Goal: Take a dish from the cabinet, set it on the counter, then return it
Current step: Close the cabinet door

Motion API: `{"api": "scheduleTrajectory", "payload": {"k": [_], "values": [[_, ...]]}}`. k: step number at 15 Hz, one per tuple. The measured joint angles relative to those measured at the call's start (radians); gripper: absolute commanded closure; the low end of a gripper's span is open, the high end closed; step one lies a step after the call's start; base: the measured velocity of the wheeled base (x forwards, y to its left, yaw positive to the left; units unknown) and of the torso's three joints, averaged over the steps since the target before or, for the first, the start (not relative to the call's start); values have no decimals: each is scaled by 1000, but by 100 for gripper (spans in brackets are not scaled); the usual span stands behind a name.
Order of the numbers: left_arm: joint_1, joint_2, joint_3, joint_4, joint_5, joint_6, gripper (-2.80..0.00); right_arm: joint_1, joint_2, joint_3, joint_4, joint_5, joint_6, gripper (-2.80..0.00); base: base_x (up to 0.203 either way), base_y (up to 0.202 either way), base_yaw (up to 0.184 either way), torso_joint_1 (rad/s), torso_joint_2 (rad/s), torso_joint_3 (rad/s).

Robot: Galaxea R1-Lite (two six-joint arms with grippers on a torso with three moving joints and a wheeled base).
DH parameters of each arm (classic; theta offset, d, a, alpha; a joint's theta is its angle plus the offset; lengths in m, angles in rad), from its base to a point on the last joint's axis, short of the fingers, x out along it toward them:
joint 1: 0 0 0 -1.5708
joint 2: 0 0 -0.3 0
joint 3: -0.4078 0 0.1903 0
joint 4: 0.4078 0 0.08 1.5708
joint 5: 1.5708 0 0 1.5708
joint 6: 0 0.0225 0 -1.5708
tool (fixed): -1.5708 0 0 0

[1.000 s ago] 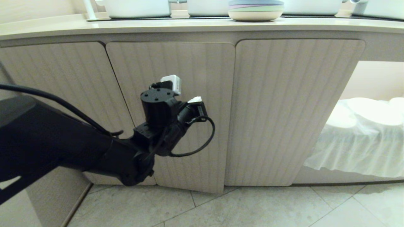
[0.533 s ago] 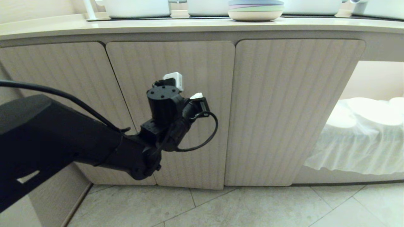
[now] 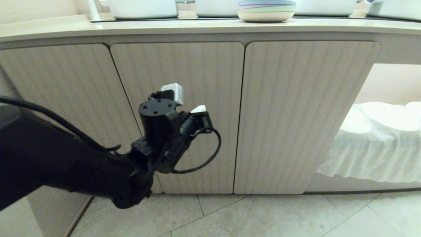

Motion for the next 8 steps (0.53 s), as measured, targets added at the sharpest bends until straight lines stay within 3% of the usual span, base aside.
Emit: {"api": "scheduleTrajectory", "payload": {"k": [5,8], "values": [[1,-193,283,-32,82,1,0,0,0,0,0,0,0,0,0,0,0,0,0,0],[6,-309,421,-33,218,6,0,0,0,0,0,0,0,0,0,0,0,0,0,0]]}}
